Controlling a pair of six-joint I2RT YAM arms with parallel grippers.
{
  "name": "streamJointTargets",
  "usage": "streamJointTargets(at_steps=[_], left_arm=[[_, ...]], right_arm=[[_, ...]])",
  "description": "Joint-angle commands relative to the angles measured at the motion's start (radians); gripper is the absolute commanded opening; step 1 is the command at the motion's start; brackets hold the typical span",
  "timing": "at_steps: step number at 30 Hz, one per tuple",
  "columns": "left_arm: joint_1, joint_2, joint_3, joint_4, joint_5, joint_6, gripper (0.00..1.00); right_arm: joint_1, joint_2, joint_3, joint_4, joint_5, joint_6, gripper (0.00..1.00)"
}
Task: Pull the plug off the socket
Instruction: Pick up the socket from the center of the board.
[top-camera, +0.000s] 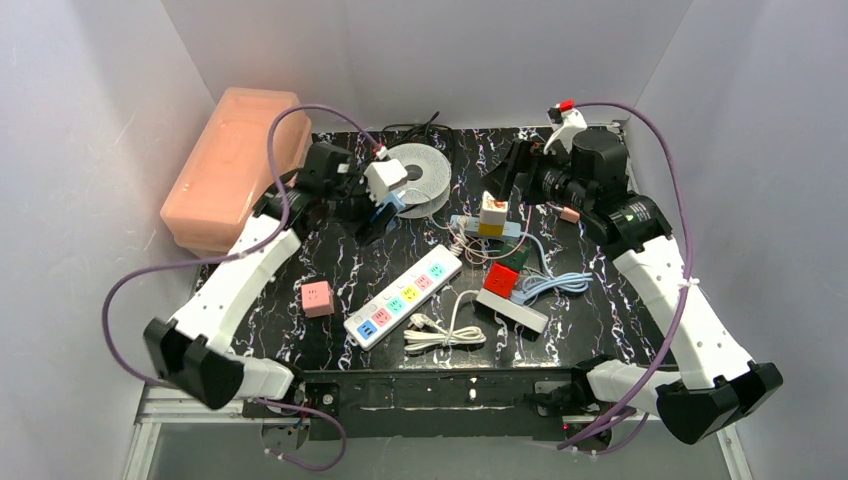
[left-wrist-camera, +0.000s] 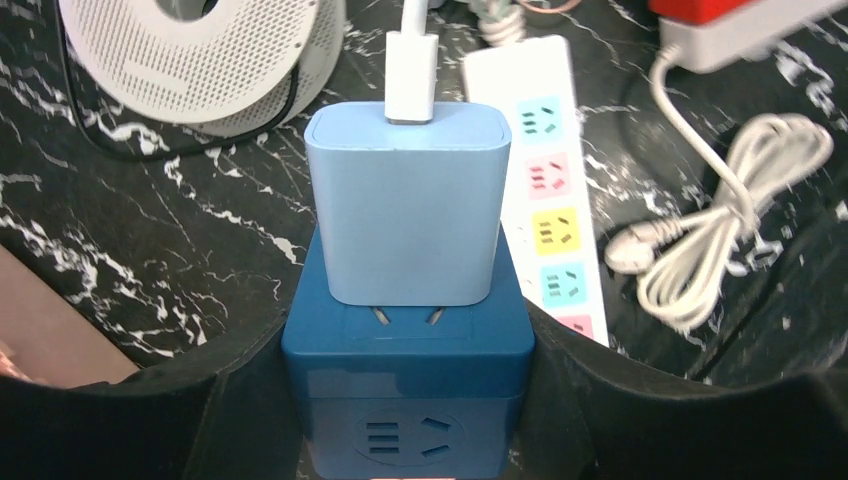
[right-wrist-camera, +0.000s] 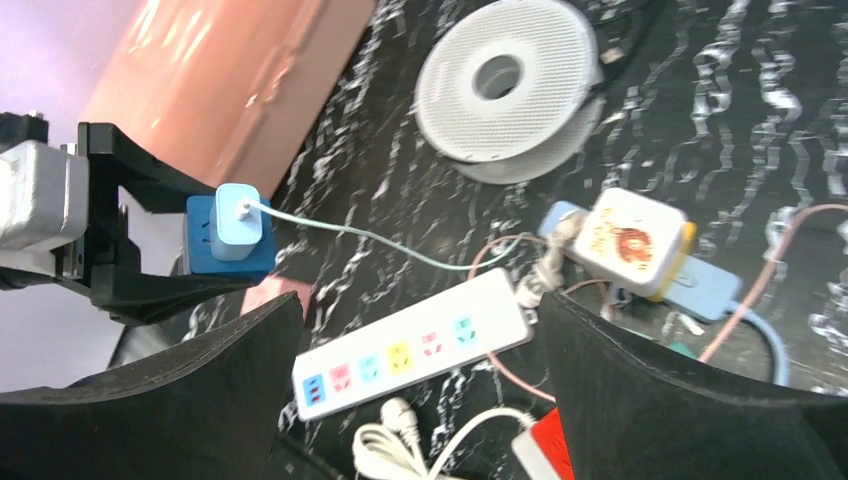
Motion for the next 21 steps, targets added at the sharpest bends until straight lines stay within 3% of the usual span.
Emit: streamJointTargets(at_steps=[1, 5, 14, 21], left_arm=[[0.000, -0.145, -0.083, -0.064, 0.176, 0.207, 0.00], [-0.003, -0.257, -0.138, -0.062, 0.262, 0.329, 0.00], [-0.005, -0.380, -0.192, -0.068, 0.376, 0.507, 0.00], [-0.013, -0.412, -0.243, -0.004, 0.325, 0.538, 0.00]], right_arm=[[-0.001, -0.005, 0.001, 0.079, -0.234, 0.021, 0.95], [0.013, 0.033, 0.062, 0.066, -0.338, 0.045, 0.95], [0.201, 0.119, 0.088, 0.089, -0.397, 0.028, 0.96], [0.275, 0.126, 0.063, 0.133, -0.387, 0.041, 0.95]])
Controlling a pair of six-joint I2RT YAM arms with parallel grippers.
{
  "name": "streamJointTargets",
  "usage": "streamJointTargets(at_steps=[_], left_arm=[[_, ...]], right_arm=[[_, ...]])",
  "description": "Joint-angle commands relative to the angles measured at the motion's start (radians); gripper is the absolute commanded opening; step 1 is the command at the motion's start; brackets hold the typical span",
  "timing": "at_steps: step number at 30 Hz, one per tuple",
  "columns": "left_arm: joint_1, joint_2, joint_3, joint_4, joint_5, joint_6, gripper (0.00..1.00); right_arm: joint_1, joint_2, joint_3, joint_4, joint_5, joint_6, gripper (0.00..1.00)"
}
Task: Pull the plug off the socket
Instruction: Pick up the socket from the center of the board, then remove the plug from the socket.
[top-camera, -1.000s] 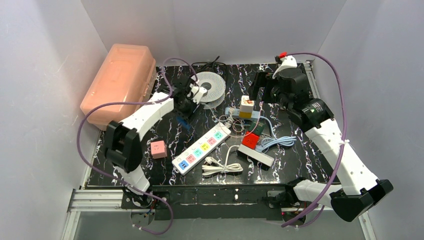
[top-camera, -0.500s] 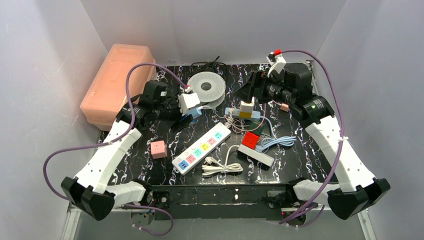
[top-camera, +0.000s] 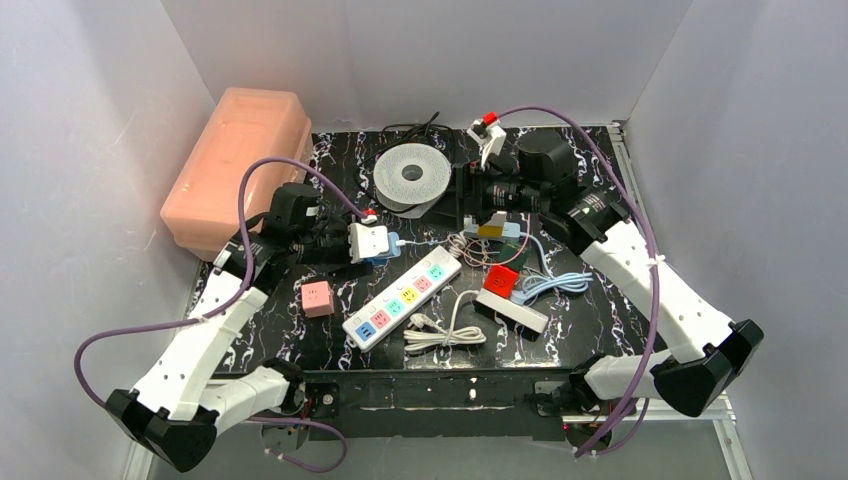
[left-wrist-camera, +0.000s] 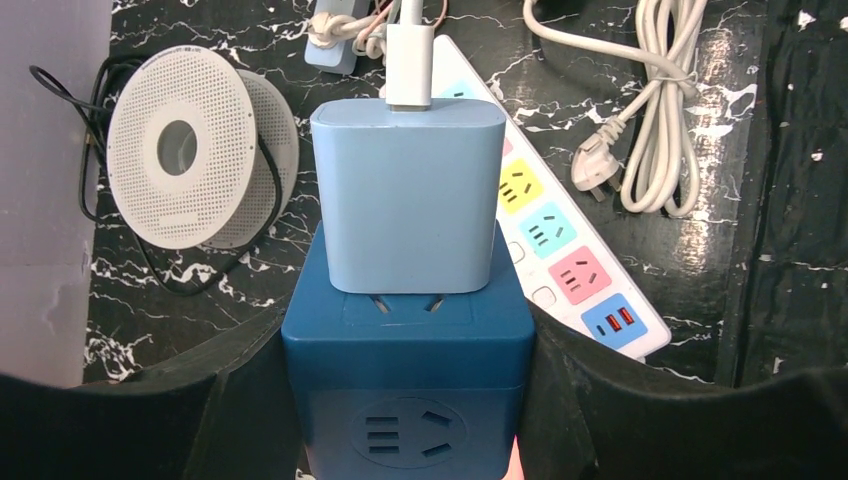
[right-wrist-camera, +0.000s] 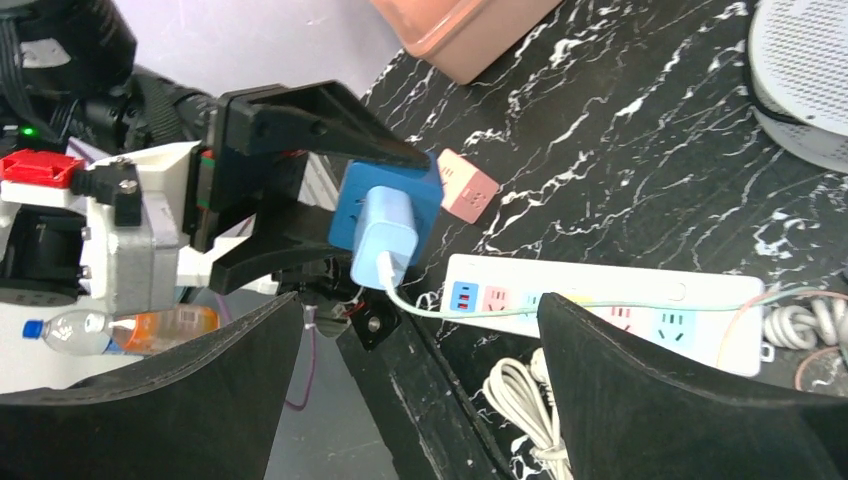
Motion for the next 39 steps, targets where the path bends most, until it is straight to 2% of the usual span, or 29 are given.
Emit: streamJointTargets(at_steps=[1, 6, 10, 21, 30, 39], left_arm=[[-0.008, -0.028, 0.002, 0.046, 0.062, 0.061, 0.00], [-0.018, -0.055, -0.028, 0.105, 0.040, 0.114, 0.00], [-0.028, -0.082, -0.062, 0.120, 0.037, 0.176, 0.00], [-0.043, -0.080, -0.079, 0.163, -0.022, 0.240, 0.00], [-0.046, -0.058, -0.075, 0.183, -0.042, 0.249, 0.00], [-0.046, -0.056, -0.080, 0.196, -0.058, 0.267, 0.00]], right_arm=[[0.060, 0.006, -0.010, 0.076, -0.002, 0.011, 0.94], [0.086, 0.048, -0.049, 0.168, -0.046, 0.081, 0.88], [0.102, 0.083, -0.033, 0.194, -0.062, 0.096, 0.87], [0.153, 0.162, 0.004, 0.193, -0.047, 0.102, 0.83], [0.178, 0.227, 0.052, 0.183, -0.025, 0.091, 0.75], [0.183, 0.284, 0.092, 0.178, -0.026, 0.094, 0.59]])
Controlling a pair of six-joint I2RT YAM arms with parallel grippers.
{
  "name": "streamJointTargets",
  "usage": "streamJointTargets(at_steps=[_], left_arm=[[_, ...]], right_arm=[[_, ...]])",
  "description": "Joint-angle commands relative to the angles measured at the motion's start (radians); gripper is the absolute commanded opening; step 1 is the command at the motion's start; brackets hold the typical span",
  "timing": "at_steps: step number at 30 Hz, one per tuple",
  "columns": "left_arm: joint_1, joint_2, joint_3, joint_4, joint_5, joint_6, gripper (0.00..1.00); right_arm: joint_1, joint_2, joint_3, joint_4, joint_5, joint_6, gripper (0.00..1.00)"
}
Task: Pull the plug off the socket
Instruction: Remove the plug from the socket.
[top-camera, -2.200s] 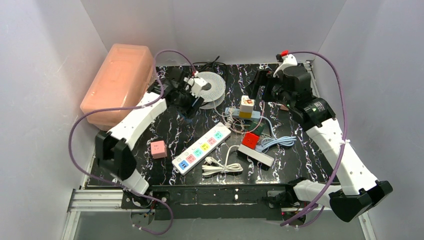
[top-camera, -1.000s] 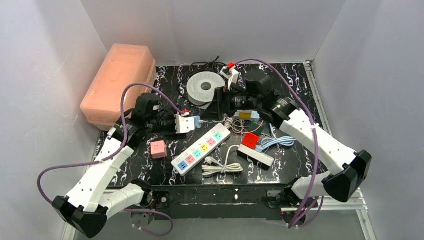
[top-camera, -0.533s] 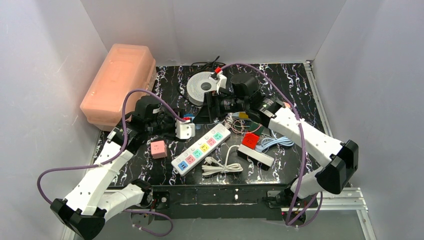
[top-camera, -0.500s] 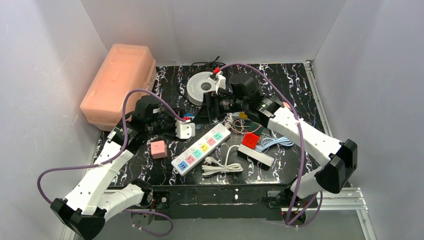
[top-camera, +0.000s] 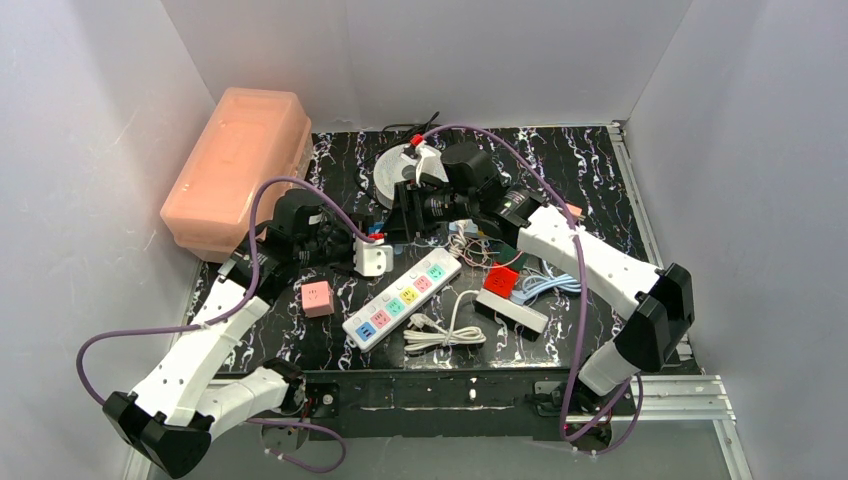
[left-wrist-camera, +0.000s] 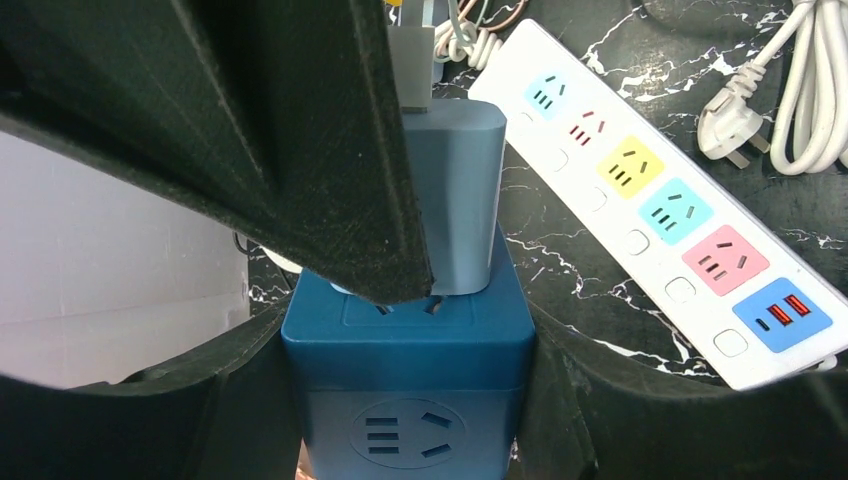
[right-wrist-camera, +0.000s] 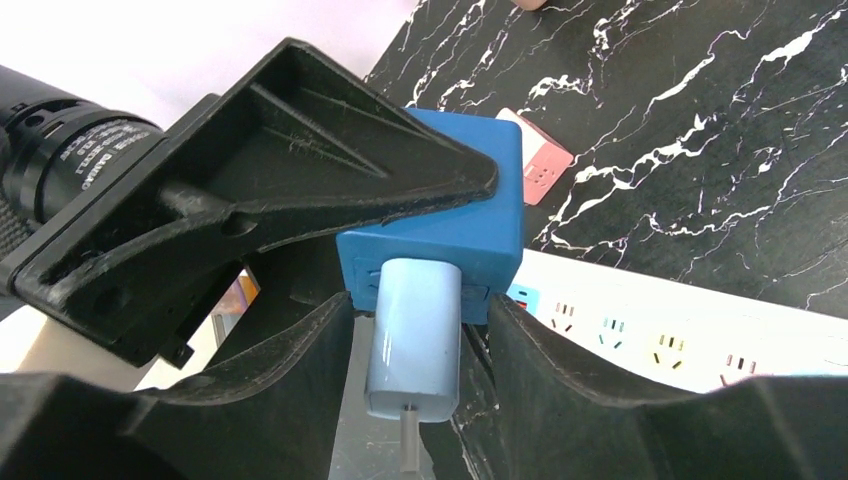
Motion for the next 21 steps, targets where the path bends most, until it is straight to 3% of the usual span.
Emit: streamJointTargets(at_steps=[1, 4, 8, 11, 21], left_arm=[[-0.006, -0.016, 0.007, 0.036, 0.030, 0.022, 0.00], [-0.007, -0.016, 0.002, 0.036, 0.023, 0.031, 0.00], [-0.010, -0.015, -0.012, 0.035, 0.009, 0.051, 0.00], [-0.014, -0.017, -0.038, 0.033, -0.005, 0.128, 0.00], [-0.015, -0.003, -0.093, 0.064, -0.049, 0.189, 0.00]], right_arm=[[0.007, 0.020, 0.056, 0.035, 0.001, -0.006, 0.57], [0.007, 0.029, 0.067, 0.018, 0.011, -0.013, 0.47], [0.007, 0.027, 0.083, -0.033, 0.042, -0.044, 0.16], [0.007, 0.004, 0.077, -0.059, 0.064, -0.074, 0.01], [-0.004, -0.120, -0.019, -0.067, 0.088, -0.098, 0.01]])
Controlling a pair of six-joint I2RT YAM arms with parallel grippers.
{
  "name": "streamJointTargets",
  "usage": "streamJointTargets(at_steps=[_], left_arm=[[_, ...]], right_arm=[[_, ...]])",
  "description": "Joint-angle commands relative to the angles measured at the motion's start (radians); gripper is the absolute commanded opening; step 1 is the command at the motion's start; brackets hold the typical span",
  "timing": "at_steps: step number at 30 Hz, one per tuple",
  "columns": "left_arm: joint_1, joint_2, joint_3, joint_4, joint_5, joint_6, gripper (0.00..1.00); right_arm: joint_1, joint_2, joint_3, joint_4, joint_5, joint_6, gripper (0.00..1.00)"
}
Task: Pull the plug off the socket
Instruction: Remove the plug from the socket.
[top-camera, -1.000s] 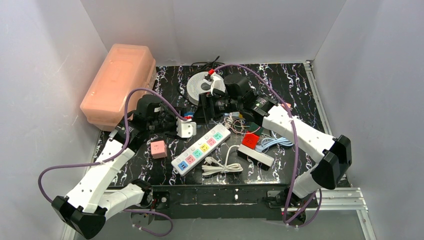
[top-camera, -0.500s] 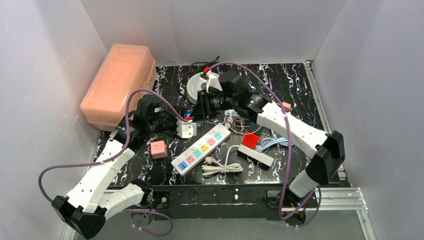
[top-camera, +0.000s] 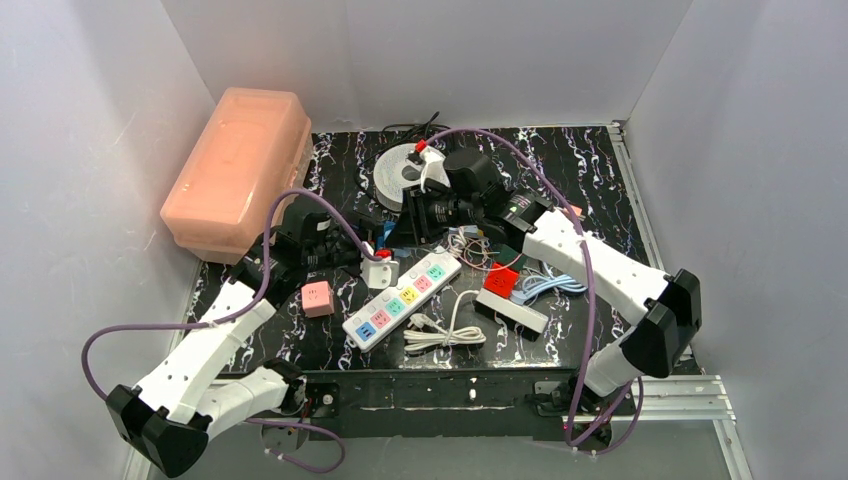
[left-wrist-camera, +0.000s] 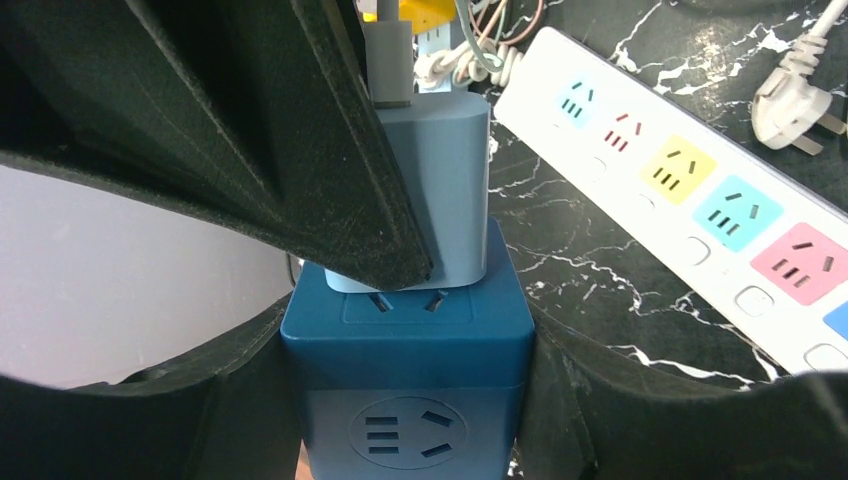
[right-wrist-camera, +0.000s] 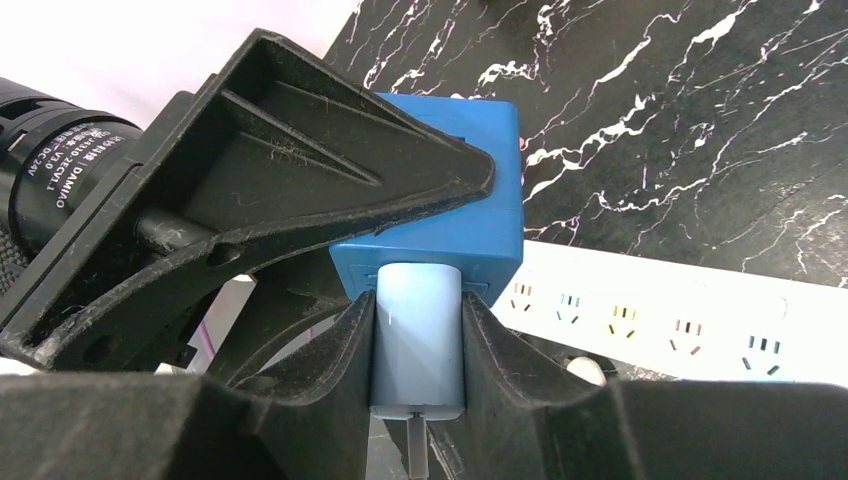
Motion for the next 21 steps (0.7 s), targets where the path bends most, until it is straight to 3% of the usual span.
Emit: streamJointTargets(at_steps=[1, 21], left_arm=[[0.009, 0.002, -0.016, -0.037, -0.038, 0.052, 0.00], [0.012, -0.012, -0.177, -0.039, -0.061, 0.155, 0.00]], right_arm=[[-0.014, -0.105, -0.009, -0.004, -0.002, -0.035, 0.01], [-0.186, -0.309, -0.150, -0.126, -0.133, -0.060, 0.01]])
